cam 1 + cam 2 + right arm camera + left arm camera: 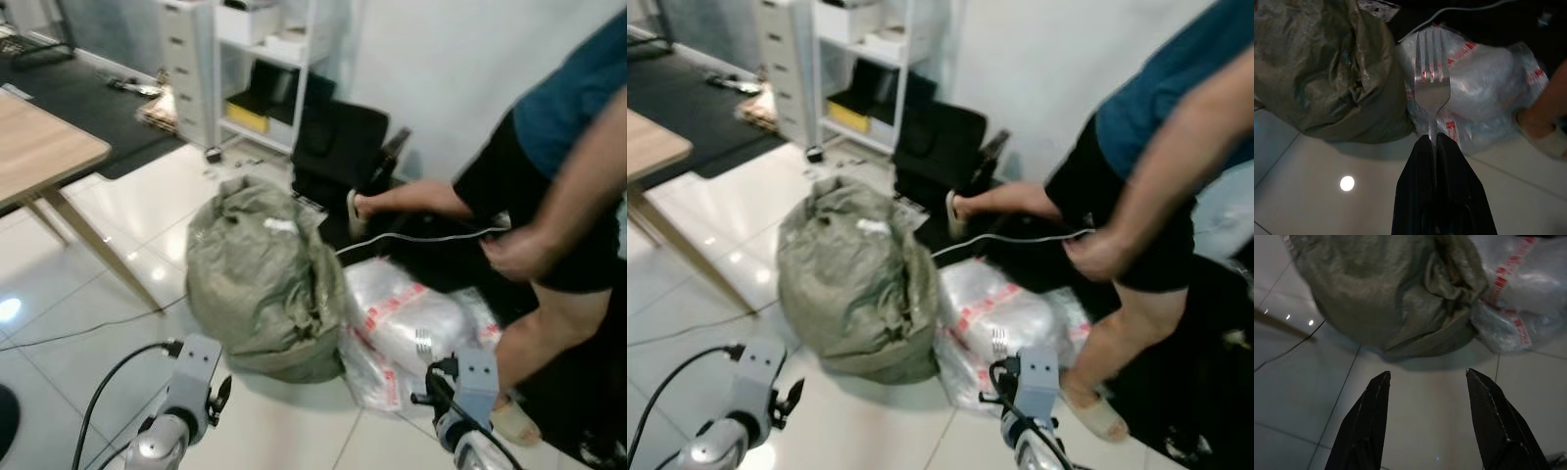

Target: Setting the table

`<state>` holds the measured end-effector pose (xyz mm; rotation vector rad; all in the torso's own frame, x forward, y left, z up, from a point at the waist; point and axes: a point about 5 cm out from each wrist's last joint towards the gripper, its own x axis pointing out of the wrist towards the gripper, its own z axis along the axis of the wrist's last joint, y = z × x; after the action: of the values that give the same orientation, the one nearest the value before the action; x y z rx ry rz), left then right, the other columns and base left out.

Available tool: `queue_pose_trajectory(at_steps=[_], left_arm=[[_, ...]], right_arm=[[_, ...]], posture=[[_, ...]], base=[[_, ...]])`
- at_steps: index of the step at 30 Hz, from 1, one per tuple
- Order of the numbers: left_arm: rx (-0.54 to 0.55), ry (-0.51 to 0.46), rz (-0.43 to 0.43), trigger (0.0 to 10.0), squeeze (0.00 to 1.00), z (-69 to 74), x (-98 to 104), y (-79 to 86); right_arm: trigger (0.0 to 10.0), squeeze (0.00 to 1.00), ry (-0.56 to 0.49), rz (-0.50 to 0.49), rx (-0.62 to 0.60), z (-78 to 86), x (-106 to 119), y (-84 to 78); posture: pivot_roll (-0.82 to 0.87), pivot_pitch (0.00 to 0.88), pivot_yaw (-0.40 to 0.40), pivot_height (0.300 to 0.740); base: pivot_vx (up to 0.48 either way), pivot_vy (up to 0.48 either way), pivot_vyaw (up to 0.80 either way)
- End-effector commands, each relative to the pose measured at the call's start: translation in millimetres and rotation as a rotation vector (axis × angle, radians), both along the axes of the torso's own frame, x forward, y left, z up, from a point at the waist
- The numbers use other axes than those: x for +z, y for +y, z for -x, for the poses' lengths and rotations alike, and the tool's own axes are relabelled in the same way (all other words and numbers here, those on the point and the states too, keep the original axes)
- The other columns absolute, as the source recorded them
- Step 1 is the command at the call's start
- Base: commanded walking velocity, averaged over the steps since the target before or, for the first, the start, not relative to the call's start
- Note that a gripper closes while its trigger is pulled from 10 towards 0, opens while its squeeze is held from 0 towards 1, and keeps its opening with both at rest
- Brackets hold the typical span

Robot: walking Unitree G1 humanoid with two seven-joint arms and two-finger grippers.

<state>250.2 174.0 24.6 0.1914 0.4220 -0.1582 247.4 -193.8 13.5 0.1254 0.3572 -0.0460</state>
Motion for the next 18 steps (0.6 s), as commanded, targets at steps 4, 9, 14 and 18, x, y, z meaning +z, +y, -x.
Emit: queue_pose_trajectory(at_steps=[4,9,14,18], left_arm=[[-0.035,0.003,-0.004,10.0,0.00,0.2,-2.7,-4.4],[-0.044,-0.016,0.000,10.0,0.00,-4.0,1.4,-7.5],[-0.041,-0.034,-0.011,10.0,0.00,-7.3,3.9,-7.1],[-0.040,-0.053,-0.013,10.0,0.00,-9.3,6.5,-6.7]], right_arm=[[10.0,0.00,-0.008,-0.009,0.005,-1.7,-1.4,1.3],[10.0,0.00,-0.019,-0.010,0.007,-3.6,0.3,1.8],[10.0,0.00,-0.029,-0.010,0.010,-5.1,2.0,2.2],[10.0,0.00,-0.036,-0.011,0.012,-6.5,3.6,2.5]], posture=[[-0.05,0.000,0.027,0.740],[-0.05,0.000,0.026,0.740],[-0.05,0.000,0.025,0.740],[-0.05,0.000,0.025,0.740]], base=[[0.000,0.000,-0.80],[0.000,0.000,-0.80],[0.000,0.000,-0.80],[0.000,0.000,-0.80]])
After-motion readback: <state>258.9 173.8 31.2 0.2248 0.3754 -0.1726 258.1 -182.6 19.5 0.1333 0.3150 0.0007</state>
